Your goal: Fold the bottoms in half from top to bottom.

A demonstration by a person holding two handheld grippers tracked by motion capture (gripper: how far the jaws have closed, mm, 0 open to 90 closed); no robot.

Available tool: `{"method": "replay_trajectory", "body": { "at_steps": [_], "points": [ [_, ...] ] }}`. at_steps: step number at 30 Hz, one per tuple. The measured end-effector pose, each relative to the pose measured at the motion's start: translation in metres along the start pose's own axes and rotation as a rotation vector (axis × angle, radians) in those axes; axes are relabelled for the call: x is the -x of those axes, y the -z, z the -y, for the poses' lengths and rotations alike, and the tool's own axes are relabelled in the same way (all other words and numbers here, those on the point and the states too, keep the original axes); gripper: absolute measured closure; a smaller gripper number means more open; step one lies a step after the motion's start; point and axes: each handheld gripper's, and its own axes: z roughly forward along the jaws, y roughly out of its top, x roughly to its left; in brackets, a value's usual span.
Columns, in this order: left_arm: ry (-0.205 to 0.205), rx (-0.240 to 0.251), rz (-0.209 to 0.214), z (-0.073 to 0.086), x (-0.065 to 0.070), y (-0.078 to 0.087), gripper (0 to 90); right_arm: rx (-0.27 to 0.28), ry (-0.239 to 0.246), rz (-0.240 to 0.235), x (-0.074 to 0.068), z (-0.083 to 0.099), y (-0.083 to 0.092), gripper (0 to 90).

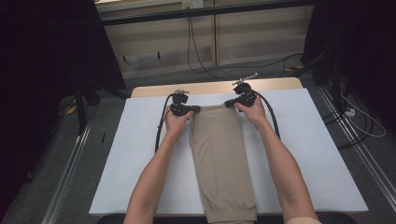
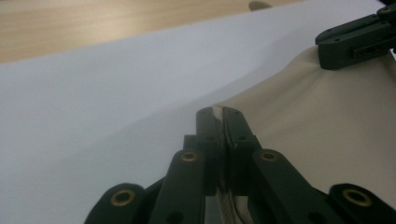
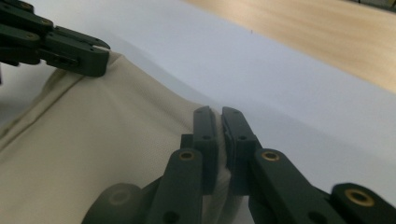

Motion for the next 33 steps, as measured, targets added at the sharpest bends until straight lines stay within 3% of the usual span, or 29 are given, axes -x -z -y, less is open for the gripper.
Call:
{"method": "replay_trajectory", "body": {
  "at_steps": [13,18,21,24,31,33],
  "points": [
    [-0.020,0.133,-0.042,-0.043,0.002,0.031,86.8,0.159,-0.039,0.002,-0.005,-0.030,0.033,85.8],
    [-0.059,0.166,-0.051,-0.067,0.008,0.043,86.8,0.209,-0.045,0.025,-0.007,-0.050,0.047,85.8],
    [-0.059,0.201,-0.047,-0.079,0.010,0.050,86.7,0.225,-0.033,0.035,-0.007,-0.066,0.057,85.8],
    [-0.095,0.221,-0.059,-0.091,0.014,0.058,86.7,0.262,-0.037,0.031,-0.008,-0.076,0.068,85.8],
    [-0.137,0.220,-0.037,-0.082,0.026,0.065,86.6,0.286,-0.048,0.006,-0.006,-0.064,0.070,85.8],
    [-0.130,0.231,-0.017,-0.075,0.028,0.069,86.6,0.294,-0.049,-0.006,-0.009,-0.058,0.073,85.8]
  ]
}}
